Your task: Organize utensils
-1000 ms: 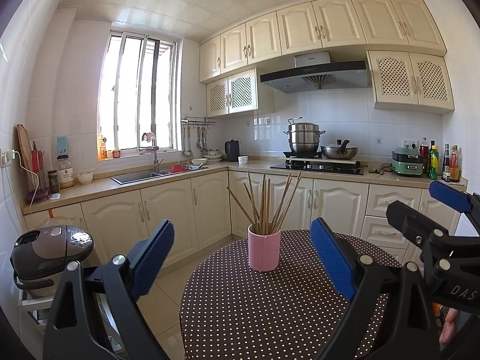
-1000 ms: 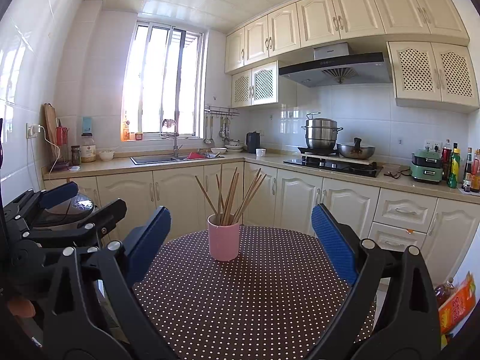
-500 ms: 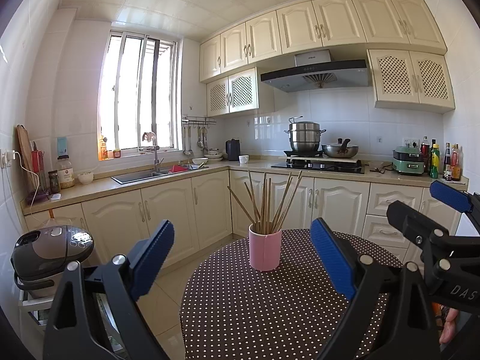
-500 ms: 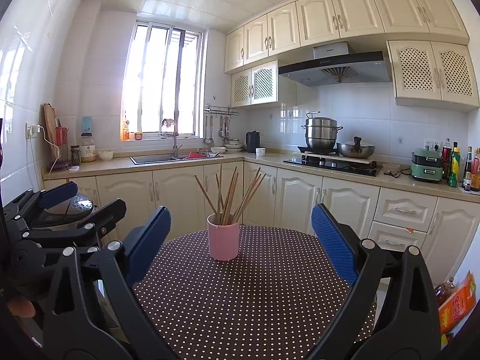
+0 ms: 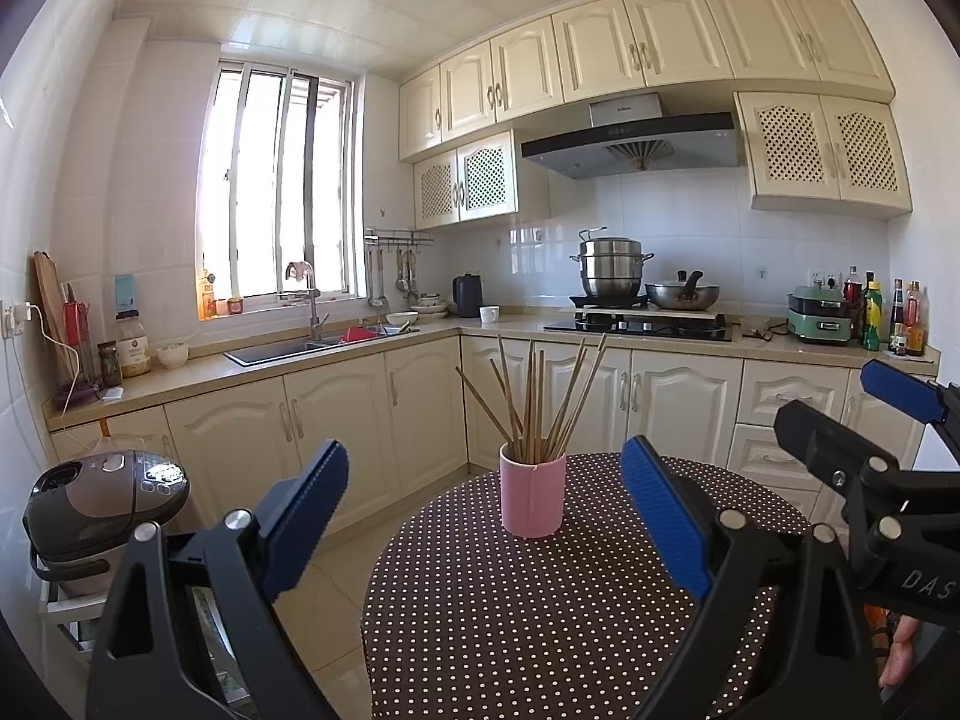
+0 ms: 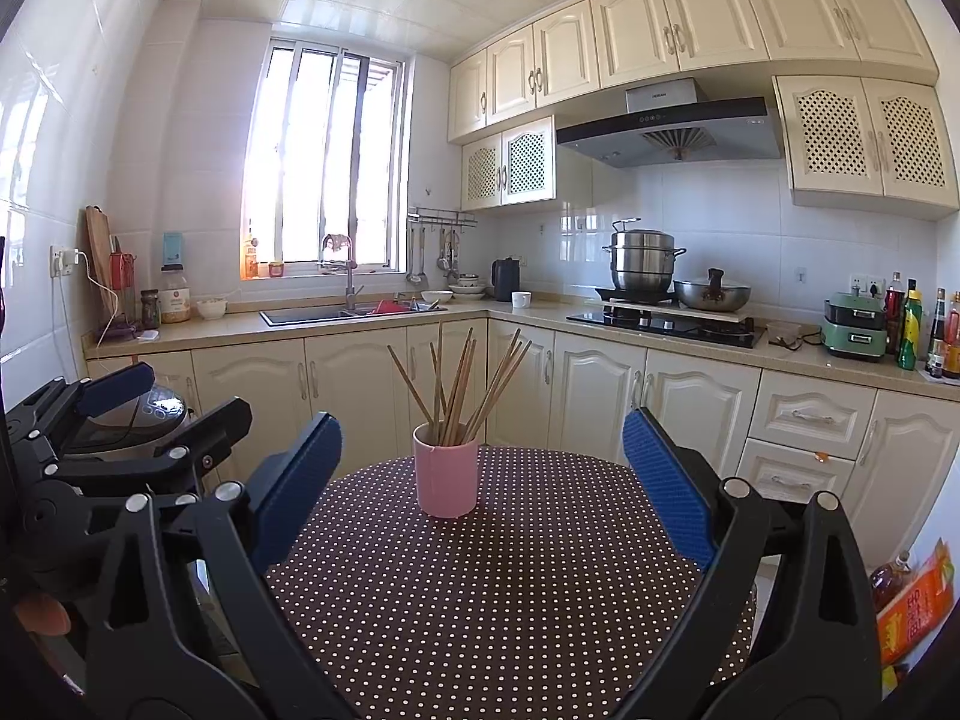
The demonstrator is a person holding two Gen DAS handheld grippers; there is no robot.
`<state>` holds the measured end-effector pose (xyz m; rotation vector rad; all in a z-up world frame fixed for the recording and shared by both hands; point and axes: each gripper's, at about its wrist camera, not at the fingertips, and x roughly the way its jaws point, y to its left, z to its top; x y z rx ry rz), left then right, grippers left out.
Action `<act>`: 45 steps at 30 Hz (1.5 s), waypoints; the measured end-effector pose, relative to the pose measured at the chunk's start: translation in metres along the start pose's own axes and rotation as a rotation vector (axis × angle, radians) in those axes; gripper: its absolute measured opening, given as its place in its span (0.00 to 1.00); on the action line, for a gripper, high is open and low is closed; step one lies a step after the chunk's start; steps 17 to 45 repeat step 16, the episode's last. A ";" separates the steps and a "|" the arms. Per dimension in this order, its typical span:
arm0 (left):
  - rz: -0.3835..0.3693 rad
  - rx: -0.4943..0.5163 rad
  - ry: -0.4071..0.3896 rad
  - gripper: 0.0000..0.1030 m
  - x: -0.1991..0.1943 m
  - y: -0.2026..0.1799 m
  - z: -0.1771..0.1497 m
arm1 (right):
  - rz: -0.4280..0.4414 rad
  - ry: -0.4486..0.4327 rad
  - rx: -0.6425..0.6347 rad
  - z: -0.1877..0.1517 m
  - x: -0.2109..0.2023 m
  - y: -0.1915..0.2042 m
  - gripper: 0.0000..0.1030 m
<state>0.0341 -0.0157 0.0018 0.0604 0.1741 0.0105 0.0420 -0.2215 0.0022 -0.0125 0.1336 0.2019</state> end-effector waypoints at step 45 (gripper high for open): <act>-0.006 0.002 0.088 0.88 0.032 -0.002 -0.013 | 0.006 0.057 0.024 -0.013 0.025 -0.007 0.91</act>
